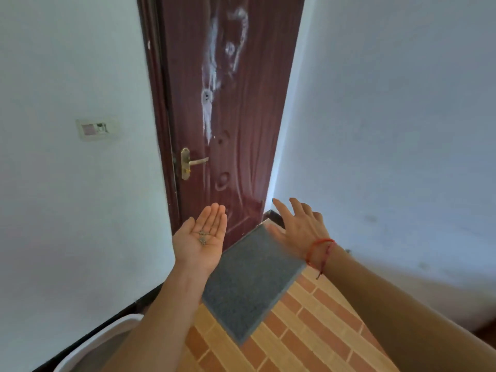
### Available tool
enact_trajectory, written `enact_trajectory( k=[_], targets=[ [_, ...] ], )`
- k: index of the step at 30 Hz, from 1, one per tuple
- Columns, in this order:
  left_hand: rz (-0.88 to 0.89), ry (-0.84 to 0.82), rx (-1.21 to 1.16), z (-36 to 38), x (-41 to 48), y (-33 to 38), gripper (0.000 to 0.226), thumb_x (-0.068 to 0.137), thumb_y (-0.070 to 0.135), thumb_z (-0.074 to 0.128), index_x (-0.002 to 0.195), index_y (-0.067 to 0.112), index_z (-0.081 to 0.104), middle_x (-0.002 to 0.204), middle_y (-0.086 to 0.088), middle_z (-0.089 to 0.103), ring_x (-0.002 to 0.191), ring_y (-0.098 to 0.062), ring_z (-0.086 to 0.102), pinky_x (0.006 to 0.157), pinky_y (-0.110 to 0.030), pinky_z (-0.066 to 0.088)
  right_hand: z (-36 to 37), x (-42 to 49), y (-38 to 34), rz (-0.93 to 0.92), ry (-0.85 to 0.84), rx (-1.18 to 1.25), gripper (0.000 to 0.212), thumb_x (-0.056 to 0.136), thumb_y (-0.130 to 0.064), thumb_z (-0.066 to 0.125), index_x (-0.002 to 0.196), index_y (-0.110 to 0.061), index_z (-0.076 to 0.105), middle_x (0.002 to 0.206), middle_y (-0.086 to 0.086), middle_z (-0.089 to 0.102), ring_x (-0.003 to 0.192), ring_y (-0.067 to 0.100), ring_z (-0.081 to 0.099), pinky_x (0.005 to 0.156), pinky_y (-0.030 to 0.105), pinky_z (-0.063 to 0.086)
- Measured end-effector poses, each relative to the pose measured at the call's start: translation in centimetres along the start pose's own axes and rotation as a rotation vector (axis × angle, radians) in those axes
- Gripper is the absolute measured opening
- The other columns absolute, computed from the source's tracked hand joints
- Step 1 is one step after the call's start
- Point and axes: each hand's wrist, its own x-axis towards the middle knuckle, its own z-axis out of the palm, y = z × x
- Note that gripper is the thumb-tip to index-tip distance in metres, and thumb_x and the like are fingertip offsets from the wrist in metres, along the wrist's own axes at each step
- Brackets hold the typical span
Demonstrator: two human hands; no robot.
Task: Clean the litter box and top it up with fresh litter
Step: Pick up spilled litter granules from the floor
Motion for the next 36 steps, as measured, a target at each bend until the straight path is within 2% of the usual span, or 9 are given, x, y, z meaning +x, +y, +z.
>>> enact_trajectory(
  k=[3, 7, 8, 12, 14, 22, 29, 36],
  targets=[
    [-0.094, -0.040, 0.038, 1.1, 0.0, -4.7, 0.043, 0.108, 0.023, 0.032, 0.105, -0.007, 0.064, 0.102, -0.023, 0.075, 0.110, -0.036, 0.067, 0.096, -0.045, 0.051, -0.5, -2.9, 4.6, 0.109, 0.003, -0.050, 0.063, 0.093, -0.064, 0.026, 0.149, -0.038, 0.020, 0.155, 0.010, 0.026, 0.139, 0.032, 0.028, 0.111, 0.051, 0.027],
    [-0.198, -0.077, 0.093, 2.1, -1.2, -11.0, 0.043, 0.108, 0.023, 0.033, 0.107, -0.007, 0.064, 0.101, -0.023, 0.075, 0.109, -0.036, 0.067, 0.094, -0.044, 0.052, -1.5, -7.6, 10.0, 0.245, -0.029, -0.081, 0.080, 0.079, -0.075, 0.004, 0.150, -0.040, 0.016, 0.159, 0.008, 0.019, 0.144, 0.034, 0.021, 0.114, 0.055, 0.021],
    [-0.225, -0.083, 0.108, 2.3, -1.6, -12.5, 0.043, 0.108, 0.023, 0.033, 0.108, -0.007, 0.063, 0.101, -0.023, 0.075, 0.110, -0.035, 0.066, 0.094, -0.044, 0.052, -1.8, -9.0, 11.2, 0.276, -0.034, -0.081, 0.081, 0.078, -0.075, 0.003, 0.150, -0.040, 0.016, 0.159, 0.008, 0.019, 0.144, 0.034, 0.022, 0.114, 0.054, 0.022],
    [-0.330, -0.120, 0.165, 3.1, -3.8, -18.5, 0.041, 0.107, 0.022, 0.035, 0.110, -0.008, 0.063, 0.109, -0.023, 0.073, 0.111, -0.035, 0.067, 0.096, -0.044, 0.053, -2.6, -14.3, 15.7, 0.385, -0.034, -0.083, 0.067, 0.091, -0.068, 0.025, 0.151, -0.038, 0.018, 0.157, 0.009, 0.021, 0.141, 0.034, 0.025, 0.112, 0.052, 0.027],
    [-0.384, -0.133, 0.178, 3.4, -4.8, -21.2, 0.040, 0.107, 0.021, 0.035, 0.111, -0.008, 0.063, 0.111, -0.023, 0.073, 0.109, -0.036, 0.068, 0.093, -0.044, 0.055, -3.0, -16.8, 17.6, 0.441, -0.035, -0.097, 0.065, 0.093, -0.066, 0.029, 0.150, -0.038, 0.019, 0.156, 0.009, 0.023, 0.140, 0.033, 0.027, 0.110, 0.050, 0.029],
    [-0.647, -0.162, 0.255, 4.6, -7.0, -30.0, 0.041, 0.108, 0.023, 0.036, 0.108, -0.007, 0.064, 0.108, -0.022, 0.073, 0.110, -0.036, 0.067, 0.097, -0.044, 0.053, -4.1, -24.4, 23.0, 0.698, -0.029, -0.123, 0.064, 0.091, -0.066, 0.030, 0.147, -0.036, 0.024, 0.148, 0.010, 0.035, 0.130, 0.033, 0.040, 0.102, 0.050, 0.036],
    [-0.838, -0.199, 0.355, 4.6, -6.6, -34.5, 0.040, 0.107, 0.021, 0.035, 0.104, -0.006, 0.064, 0.099, -0.022, 0.075, 0.108, -0.036, 0.068, 0.094, -0.044, 0.054, -3.2, -28.8, 23.9, 0.934, -0.023, -0.122, 0.062, 0.092, -0.064, 0.031, 0.147, -0.036, 0.024, 0.149, 0.009, 0.034, 0.134, 0.032, 0.035, 0.107, 0.050, 0.033],
    [-0.952, -0.185, 0.414, 3.3, -7.5, -37.6, 0.039, 0.107, 0.021, 0.036, 0.106, -0.006, 0.063, 0.097, -0.022, 0.074, 0.105, -0.035, 0.069, 0.093, -0.043, 0.054, -2.4, -32.2, 23.9, 1.059, -0.047, -0.132, 0.065, 0.092, -0.066, 0.031, 0.150, -0.035, 0.024, 0.149, 0.010, 0.034, 0.131, 0.033, 0.038, 0.103, 0.049, 0.035]
  ],
)
